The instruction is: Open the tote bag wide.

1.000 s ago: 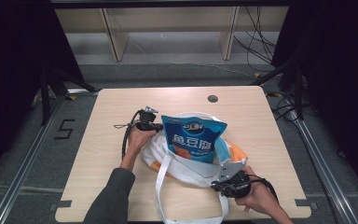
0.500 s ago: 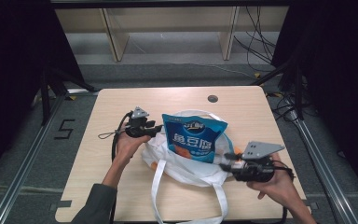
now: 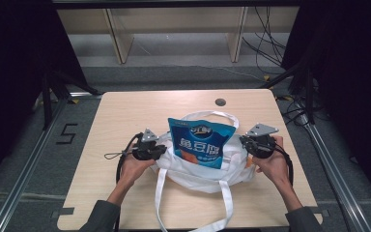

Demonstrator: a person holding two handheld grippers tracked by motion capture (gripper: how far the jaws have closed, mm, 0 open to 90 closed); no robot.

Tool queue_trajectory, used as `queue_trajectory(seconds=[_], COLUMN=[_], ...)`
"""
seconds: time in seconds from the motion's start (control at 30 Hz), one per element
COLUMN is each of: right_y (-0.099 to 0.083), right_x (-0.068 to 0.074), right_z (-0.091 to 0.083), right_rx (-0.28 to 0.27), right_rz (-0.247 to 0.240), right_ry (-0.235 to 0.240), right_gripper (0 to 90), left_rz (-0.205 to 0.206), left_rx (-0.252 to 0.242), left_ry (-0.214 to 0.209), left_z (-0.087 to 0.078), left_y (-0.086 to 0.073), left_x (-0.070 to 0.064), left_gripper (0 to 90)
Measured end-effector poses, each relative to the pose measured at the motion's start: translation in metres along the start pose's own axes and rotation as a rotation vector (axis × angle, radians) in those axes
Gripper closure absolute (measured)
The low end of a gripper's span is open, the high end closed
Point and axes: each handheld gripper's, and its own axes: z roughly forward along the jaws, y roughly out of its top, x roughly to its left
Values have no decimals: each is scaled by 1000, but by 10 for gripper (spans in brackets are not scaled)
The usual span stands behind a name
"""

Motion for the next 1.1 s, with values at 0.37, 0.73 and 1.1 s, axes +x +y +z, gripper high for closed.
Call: queue_trajectory(seconds=[0.37,0.73,1.1], right_y=[-32,-20,8], right_x=[-16,-31,-30], right_z=[49,63,20], right_rx=[89,41,-71], right_rz=[106,83,100], right_ry=[45,54,18], right_gripper=[867,851,648], left_rz=[61,44,31], left_rx=[51,-17,-43], left_ry=[33,30,-35], left_z=[22,-4,-14], left_y=[-4,14,13], left_x=[-7,-10,-22], left_gripper=[890,782,782])
